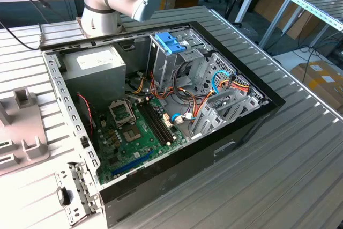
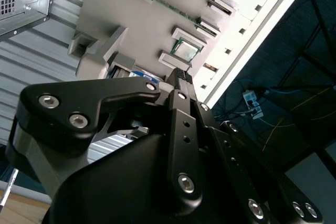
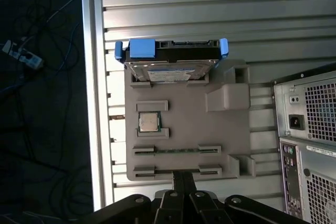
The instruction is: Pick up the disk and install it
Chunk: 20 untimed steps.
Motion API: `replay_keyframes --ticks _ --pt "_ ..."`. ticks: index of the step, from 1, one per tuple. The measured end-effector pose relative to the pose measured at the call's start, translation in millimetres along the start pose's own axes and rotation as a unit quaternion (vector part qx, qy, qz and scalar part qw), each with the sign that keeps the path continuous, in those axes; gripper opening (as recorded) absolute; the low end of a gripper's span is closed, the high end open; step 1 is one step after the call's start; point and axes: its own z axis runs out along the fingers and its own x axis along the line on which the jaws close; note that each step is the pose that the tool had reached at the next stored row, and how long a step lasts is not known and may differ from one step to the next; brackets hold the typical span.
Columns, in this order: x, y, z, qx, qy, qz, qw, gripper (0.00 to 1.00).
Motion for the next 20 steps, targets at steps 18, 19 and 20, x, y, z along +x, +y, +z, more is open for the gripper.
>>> replay_keyframes --ticks 18,19,20 --pt "15.6 -1.2 0.1 0.0000 0.0000 0.000 1.00000 0.11" --pt "16.3 -1.3 0.1 0.0000 0.0000 0.000 1.00000 0.11" --pt "16.9 -1.3 0.1 0.0000 0.0000 0.000 1.00000 0.11"
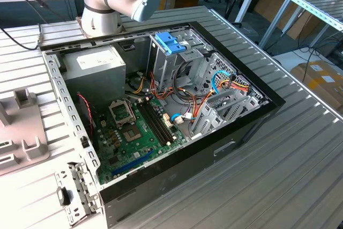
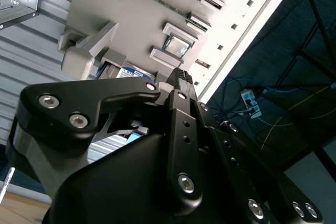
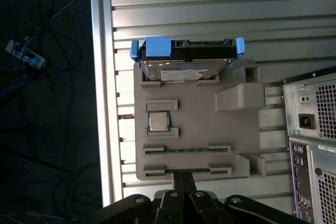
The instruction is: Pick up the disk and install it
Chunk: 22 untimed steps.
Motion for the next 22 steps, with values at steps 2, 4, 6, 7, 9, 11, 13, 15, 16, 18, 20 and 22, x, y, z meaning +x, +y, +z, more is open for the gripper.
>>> replay_keyframes --ticks 2,4,6,7,9,11,13,15,16,18,20,22 --pt "2.0 -0.2 0.0 0.0000 0.0000 0.000 1.00000 0.11" --pt "3.2 -0.2 0.0 0.0000 0.0000 0.000 1.00000 0.11" --pt "5.5 -0.4 0.0 0.0000 0.0000 0.000 1.00000 0.11" --pt "6.1 -0.4 0.0 0.0000 0.0000 0.000 1.00000 0.11" --pt "7.9 -0.6 0.0 0.0000 0.0000 0.000 1.00000 0.11" --pt "9.5 -0.7 0.0 0.0000 0.0000 0.000 1.00000 0.11" --pt "11.2 -0.8 0.0 0.0000 0.0000 0.000 1.00000 0.11" --pt "12.8 -1.0 0.0 0.0000 0.0000 0.000 1.00000 0.11" --pt "13.5 -1.0 0.0 0.0000 0.0000 0.000 1.00000 0.11" --pt "14.9 -1.1 0.0 0.0000 0.0000 0.000 1.00000 0.11" --pt "16.4 -1.3 0.0 0.0000 0.0000 0.000 1.00000 0.11" --pt "17.6 -1.4 0.1 0.0000 0.0000 0.000 1.00000 0.11"
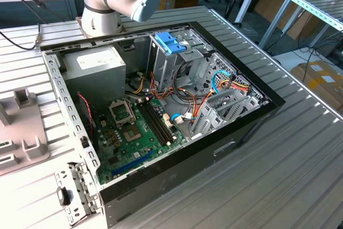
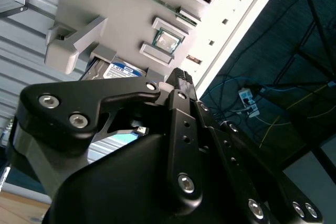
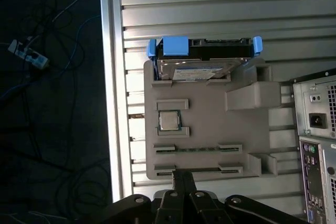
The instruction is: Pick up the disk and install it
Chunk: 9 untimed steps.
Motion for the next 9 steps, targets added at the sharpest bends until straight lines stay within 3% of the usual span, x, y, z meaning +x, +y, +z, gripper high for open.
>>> replay_keyframes --ticks 5,9 --pt "-0.6 0.6 0.2 0.0001 0.0001 0.000 1.00000 0.11" --pt "-9.6 1.2 1.2 0.0004 0.0001 0.000 1.00000 0.11"
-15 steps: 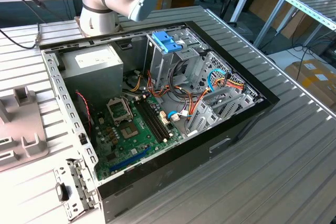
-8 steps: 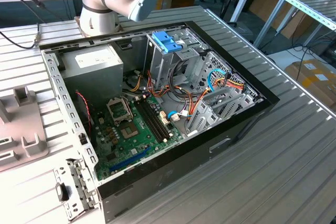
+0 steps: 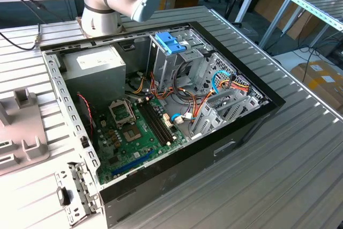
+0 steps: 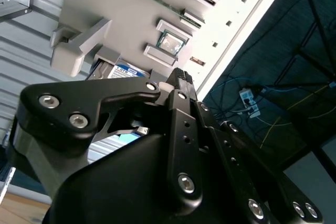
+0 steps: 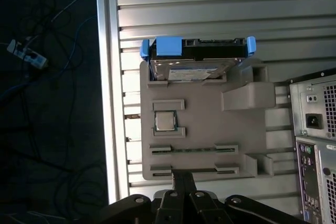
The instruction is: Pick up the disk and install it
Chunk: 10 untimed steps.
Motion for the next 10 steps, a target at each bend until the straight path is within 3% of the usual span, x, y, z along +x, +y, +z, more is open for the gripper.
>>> replay_keyframes --ticks 3,10 --pt "-4.1 0.8 0.6 0.0007 0.0000 0.000 1.00000 0.11" --pt "-10.8 10.2 1.7 0.0059 -0.0004 0.000 0.99998 0.11"
